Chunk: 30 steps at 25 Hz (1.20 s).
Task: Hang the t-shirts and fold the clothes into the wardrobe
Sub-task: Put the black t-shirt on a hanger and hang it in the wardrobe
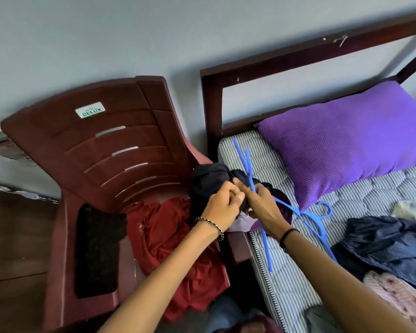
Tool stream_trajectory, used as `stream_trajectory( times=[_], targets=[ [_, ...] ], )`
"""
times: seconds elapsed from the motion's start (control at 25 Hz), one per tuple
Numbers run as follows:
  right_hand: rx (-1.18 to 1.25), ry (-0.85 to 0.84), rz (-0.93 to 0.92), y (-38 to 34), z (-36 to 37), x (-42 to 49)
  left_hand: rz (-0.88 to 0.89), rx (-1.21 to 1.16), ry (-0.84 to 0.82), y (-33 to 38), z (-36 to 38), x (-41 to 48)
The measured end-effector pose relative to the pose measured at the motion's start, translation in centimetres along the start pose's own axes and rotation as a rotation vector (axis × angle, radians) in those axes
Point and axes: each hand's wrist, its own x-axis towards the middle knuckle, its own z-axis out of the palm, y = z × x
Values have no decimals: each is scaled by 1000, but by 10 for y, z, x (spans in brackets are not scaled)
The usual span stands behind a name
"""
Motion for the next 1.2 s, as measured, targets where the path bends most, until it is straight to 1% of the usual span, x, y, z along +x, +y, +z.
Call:
stream_trajectory(
  times=[0.08, 0.16, 0.24, 0.36, 0.4, 0.48, 0.52, 0.6, 0.68, 0.76, 0.84, 0.96, 1.08, 1.2],
  targets=[
    [126, 39, -24, -6, 2, -3, 28, -70, -32, 5, -1, -10],
    [171, 69, -69, -17, -1, -9, 13, -132, 25, 8, -4, -21],
    [146, 72, -114, -30, -6, -14, -70, -152, 104, 10, -6, -25],
    [72, 41, -133, -57, -14, -27, -208, -25, 147, 13, -14, -27],
    [72, 26, -135, -65, -15, -31, -213, 51, 135, 13, -17, -25],
    [120, 16, -147, -81, -21, -44, -167, 230, 50, 16, -23, -26],
    [156, 11, -156, -90, -23, -50, -151, 275, -25, 17, -25, -27],
    [238, 10, -171, -103, -29, -59, -119, 231, -173, 25, -23, -36],
    [291, 29, -195, -112, -38, -64, -93, 206, -221, 31, -10, -46],
    [306, 63, -228, -117, -49, -63, -97, 295, -161, 36, 9, -57],
    [330, 82, -238, -122, -62, -63, -93, 351, -30, 40, 25, -58],
    [341, 81, -235, -127, -87, -63, -59, 197, 155, 50, 28, -54],
    [234, 0, -236, -125, -110, -61, 6, 52, 326, 73, 10, -55],
    [86, -98, -207, -120, -127, -59, 47, -84, 415, 110, -12, -54]
  ],
)
